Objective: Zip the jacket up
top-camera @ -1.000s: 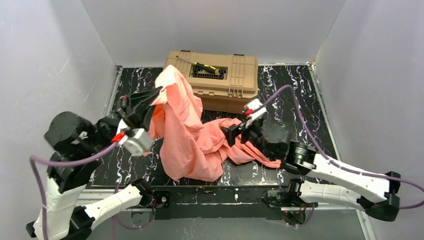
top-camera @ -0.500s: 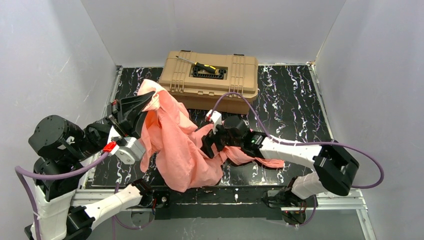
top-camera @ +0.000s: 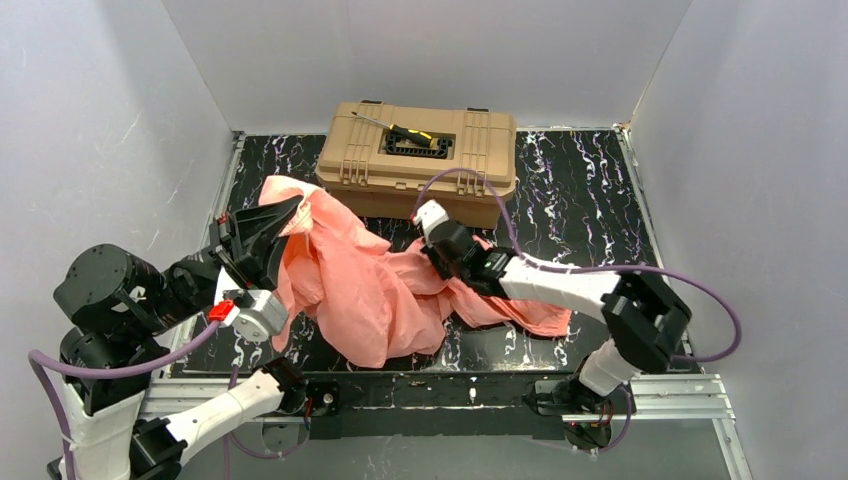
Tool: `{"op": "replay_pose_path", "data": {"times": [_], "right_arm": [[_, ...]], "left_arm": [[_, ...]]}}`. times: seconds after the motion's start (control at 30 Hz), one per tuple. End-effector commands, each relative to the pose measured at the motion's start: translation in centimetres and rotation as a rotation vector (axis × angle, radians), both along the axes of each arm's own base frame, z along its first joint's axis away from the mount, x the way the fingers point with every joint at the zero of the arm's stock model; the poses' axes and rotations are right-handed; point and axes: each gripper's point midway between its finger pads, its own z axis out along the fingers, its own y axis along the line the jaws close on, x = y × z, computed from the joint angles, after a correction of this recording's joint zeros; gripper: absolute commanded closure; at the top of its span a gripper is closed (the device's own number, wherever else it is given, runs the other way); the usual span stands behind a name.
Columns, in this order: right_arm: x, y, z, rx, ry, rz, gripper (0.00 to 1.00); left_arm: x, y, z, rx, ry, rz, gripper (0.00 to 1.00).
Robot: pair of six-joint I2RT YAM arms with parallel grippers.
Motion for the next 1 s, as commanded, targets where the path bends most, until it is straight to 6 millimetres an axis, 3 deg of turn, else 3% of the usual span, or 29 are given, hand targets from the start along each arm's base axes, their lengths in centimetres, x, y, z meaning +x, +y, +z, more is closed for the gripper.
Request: {"op": "replay_pose_path", "data": {"times": [0.0, 0.1, 0.2, 0.3, 0.43, 0.5, 0.53, 0.57, 0.63, 0.7, 0.77, 0.87, 0.97], "right_arm": [[6.7, -4.6, 14.5, 0.136, -0.329, -0.268, 0.99], [8.7, -8.0, 22.3, 0.212, -0.461, -0.336, 0.99], [9.1, -9.9, 28.2, 0.243, -0.532, -0.335, 0.99], [8.8, -12.0, 31.9, 0.268, -0.598, -0.384, 0.99], [8.0, -12.6, 34.1, 0.298, -0.63, -0.372, 0.99], [7.9, -11.3, 32.7, 0.28, -0.578, -0.302, 0.99], [7.7, -10.1, 30.7, 0.258, -0.513, -0.248, 0.99], [7.5, -8.8, 28.8, 0.257, -0.453, -0.196, 0.91], [6.4, -6.3, 23.6, 0.252, -0.307, -0.093, 0.65], [5.0, -4.4, 19.7, 0.27, -0.239, -0.04, 0.43], [3.5, -2.6, 16.6, 0.263, -0.233, 0.002, 0.06], [3.2, -1.1, 11.5, 0.193, -0.177, 0.025, 0.02], [4.1, 0.1, 8.6, 0.177, -0.164, 0.027, 0.02]], "left_arm": [[0.2, 0.8, -1.5, 0.027, 0.003, 0.04, 1.0], [0.4, 0.9, -3.1, 0.04, 0.03, 0.054, 1.0], [0.6, 1.1, -5.6, 0.094, 0.05, 0.067, 1.0], [1.0, 1.4, -6.9, 0.106, 0.048, 0.097, 1.0], [2.0, 2.2, -7.5, 0.125, 0.032, 0.165, 1.0], [2.1, 2.4, -7.1, 0.108, 0.026, 0.177, 1.0], [2.0, 2.5, -6.8, 0.097, 0.02, 0.176, 1.0], [1.8, 2.5, -6.5, 0.091, 0.014, 0.17, 1.0], [1.6, 2.4, -5.6, 0.072, -0.007, 0.161, 1.0], [1.5, 2.4, -4.3, 0.046, -0.044, 0.155, 1.0], [1.2, 2.4, -2.6, 0.016, -0.094, 0.147, 1.0], [0.5, 2.3, -0.4, -0.011, -0.155, 0.124, 1.0], [-0.1, 2.3, 1.1, -0.021, -0.165, 0.105, 1.0]]}}
